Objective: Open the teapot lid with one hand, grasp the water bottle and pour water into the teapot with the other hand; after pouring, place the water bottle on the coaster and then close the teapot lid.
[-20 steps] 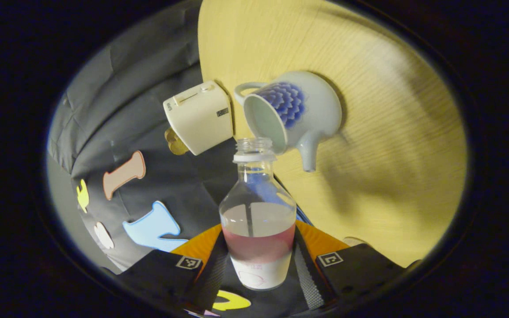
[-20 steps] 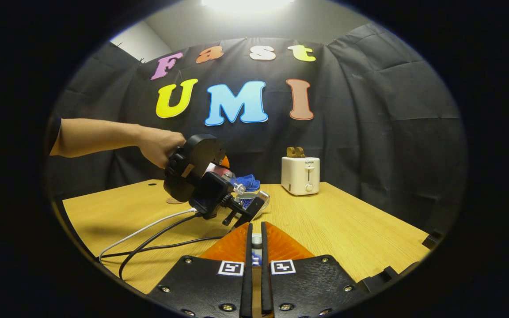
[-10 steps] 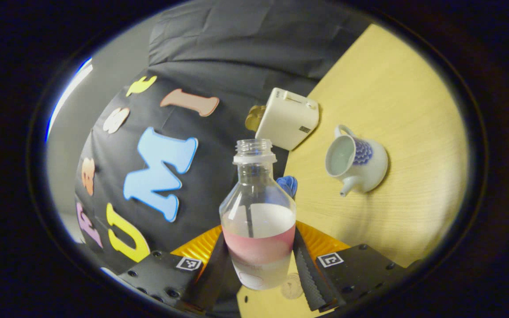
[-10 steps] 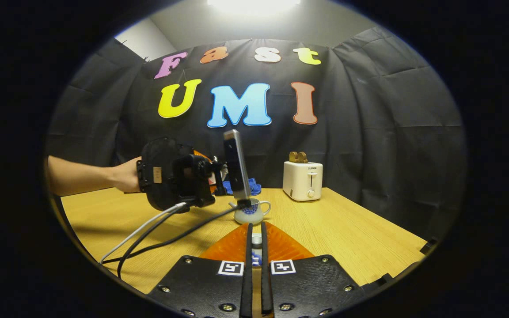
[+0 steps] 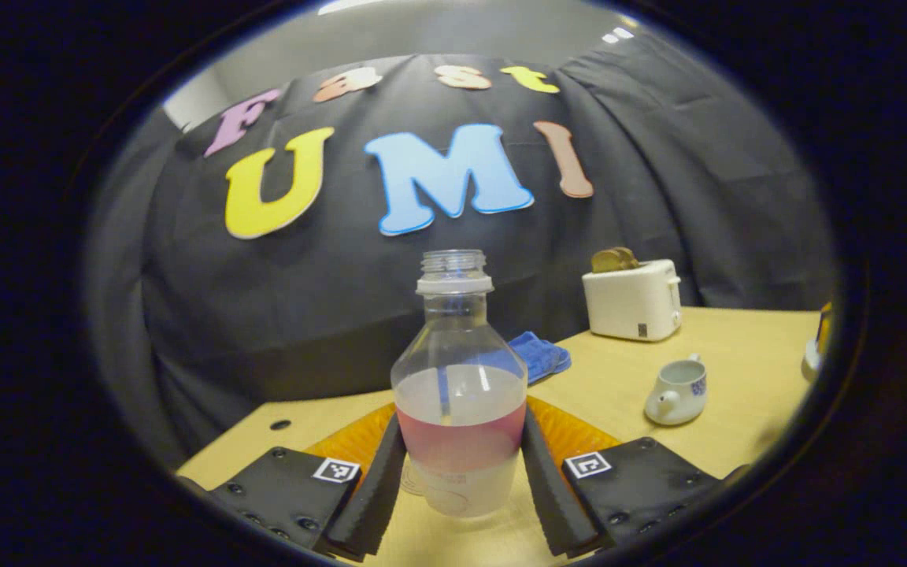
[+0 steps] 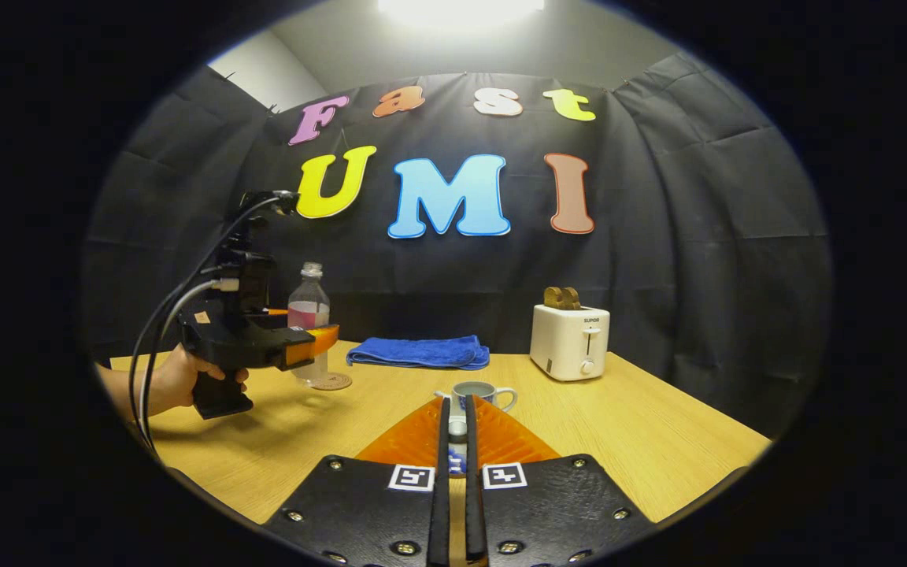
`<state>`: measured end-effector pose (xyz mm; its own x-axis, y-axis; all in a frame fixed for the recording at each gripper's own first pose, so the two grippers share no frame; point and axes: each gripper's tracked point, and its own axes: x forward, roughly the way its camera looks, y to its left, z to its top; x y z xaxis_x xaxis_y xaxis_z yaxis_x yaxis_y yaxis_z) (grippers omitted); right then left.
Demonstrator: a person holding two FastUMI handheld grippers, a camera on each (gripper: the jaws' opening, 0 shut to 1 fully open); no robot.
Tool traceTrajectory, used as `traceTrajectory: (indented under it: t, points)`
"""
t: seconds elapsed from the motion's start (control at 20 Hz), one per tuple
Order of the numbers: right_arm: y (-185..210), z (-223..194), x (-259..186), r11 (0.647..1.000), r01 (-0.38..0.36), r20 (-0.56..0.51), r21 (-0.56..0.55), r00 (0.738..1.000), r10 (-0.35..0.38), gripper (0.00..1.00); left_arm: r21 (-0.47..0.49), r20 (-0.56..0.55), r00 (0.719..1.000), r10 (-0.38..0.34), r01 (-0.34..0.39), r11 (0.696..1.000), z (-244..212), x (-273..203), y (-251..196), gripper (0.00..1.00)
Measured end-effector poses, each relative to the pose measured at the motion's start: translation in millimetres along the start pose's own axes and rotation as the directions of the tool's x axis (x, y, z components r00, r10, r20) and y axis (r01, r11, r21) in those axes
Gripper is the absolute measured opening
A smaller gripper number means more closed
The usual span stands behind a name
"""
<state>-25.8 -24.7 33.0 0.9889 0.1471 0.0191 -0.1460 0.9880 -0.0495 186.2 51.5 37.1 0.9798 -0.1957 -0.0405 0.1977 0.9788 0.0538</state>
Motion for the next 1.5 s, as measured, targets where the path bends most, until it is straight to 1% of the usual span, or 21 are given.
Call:
traceTrajectory:
  t: [0.1,0.2,0.3,0.4,0.45,0.55,0.65,0.95,1.25,1.4,1.5]
  points:
    - [4,1,4,1.000,-0.009,0.002,-0.004,1.000,0.009,0.08,-0.133,-0.019,1.000,0.018,-0.020,0.991,-6,7,28,0.87]
    - [4,0,8,1.000,-0.008,-0.002,-0.009,1.000,0.008,0.08,-0.189,-0.021,0.999,0.036,-0.039,0.981,-8,12,42,0.87]
    - [1,-3,10,1.000,-0.001,-0.010,-0.007,1.000,0.001,0.08,-0.173,-0.011,0.999,0.045,-0.047,0.984,-5,17,49,0.87]
    - [-2,-5,13,1.000,0.006,-0.018,0.000,1.000,-0.006,0.08,-0.118,-0.003,0.999,0.050,-0.050,0.992,-5,26,49,0.87]
    - [-3,-7,15,1.000,0.007,-0.023,0.003,1.000,-0.007,0.08,-0.092,0.000,0.999,0.050,-0.050,0.995,-5,32,47,0.87]
    - [-3,-9,17,1.000,0.006,-0.028,0.007,1.000,-0.006,0.08,-0.073,0.009,0.999,0.047,-0.046,0.996,-6,43,40,0.87]
    - [-4,-11,17,1.000,0.007,-0.031,0.009,0.999,-0.006,0.08,-0.075,0.022,0.999,0.048,-0.046,0.996,-10,53,39,0.87]
    - [-12,-16,22,1.000,0.020,-0.043,0.017,0.999,-0.020,0.08,-0.110,-0.012,0.996,0.091,-0.092,0.990,-33,75,53,0.87]
    - [-14,-17,24,1.000,0.024,-0.046,0.014,0.999,-0.023,0.08,-0.075,-0.024,0.996,0.090,-0.091,0.993,-45,90,49,0.87]
    - [-15,-17,24,0.999,0.029,-0.046,0.013,0.999,-0.029,0.08,-0.081,-0.038,0.995,0.094,-0.096,0.992,-53,94,50,0.87]
    - [-15,-16,24,0.999,0.032,-0.045,0.011,0.998,-0.031,0.08,-0.095,-0.025,0.995,0.092,-0.094,0.991,-49,94,52,0.87]
